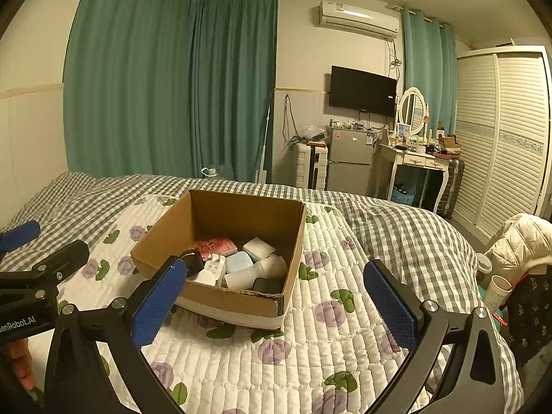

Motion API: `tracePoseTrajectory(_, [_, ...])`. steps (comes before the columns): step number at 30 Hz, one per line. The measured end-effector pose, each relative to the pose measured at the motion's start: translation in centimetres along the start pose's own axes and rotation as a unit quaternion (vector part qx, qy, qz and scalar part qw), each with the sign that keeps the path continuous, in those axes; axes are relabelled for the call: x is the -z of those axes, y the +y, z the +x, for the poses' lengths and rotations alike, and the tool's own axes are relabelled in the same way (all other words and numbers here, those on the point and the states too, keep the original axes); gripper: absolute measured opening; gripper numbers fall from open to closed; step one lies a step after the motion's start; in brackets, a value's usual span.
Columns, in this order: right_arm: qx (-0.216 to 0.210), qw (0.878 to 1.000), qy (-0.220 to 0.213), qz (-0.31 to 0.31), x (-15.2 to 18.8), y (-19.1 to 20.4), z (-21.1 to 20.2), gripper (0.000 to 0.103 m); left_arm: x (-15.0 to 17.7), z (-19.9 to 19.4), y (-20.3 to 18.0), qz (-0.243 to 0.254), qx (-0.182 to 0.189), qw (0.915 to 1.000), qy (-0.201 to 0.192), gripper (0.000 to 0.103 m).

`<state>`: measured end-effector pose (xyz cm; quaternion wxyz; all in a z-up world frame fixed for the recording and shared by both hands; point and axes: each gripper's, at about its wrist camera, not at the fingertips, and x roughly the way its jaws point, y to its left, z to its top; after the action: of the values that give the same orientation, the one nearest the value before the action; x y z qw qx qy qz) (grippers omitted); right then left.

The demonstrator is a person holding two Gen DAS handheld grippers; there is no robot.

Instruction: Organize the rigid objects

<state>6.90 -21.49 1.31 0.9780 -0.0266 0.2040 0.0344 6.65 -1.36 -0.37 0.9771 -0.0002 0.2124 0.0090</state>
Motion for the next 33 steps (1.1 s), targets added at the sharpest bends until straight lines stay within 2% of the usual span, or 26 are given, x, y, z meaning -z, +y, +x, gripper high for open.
tracePoseTrajectory(21, [0.003,1.000,0.008,-0.002,0.27,0.07,0.41,0.103,0.34,0.23,0.13,0.000,-0.012,0.9999,0.008,0.103])
tracePoseTrajectory(24, [0.004,1.000,0.011,-0.004,0.42,0.21,0.56,0.103,0.35,0.51,0.32,-0.004,-0.003,0.9998,0.017,0.103])
tracePoseTrajectory(33, [0.002,1.000,0.014,-0.006,0.50,0.55,0.76,0.103,0.08,0.54,0.34,0.000,-0.006,0.9999,0.015,0.103])
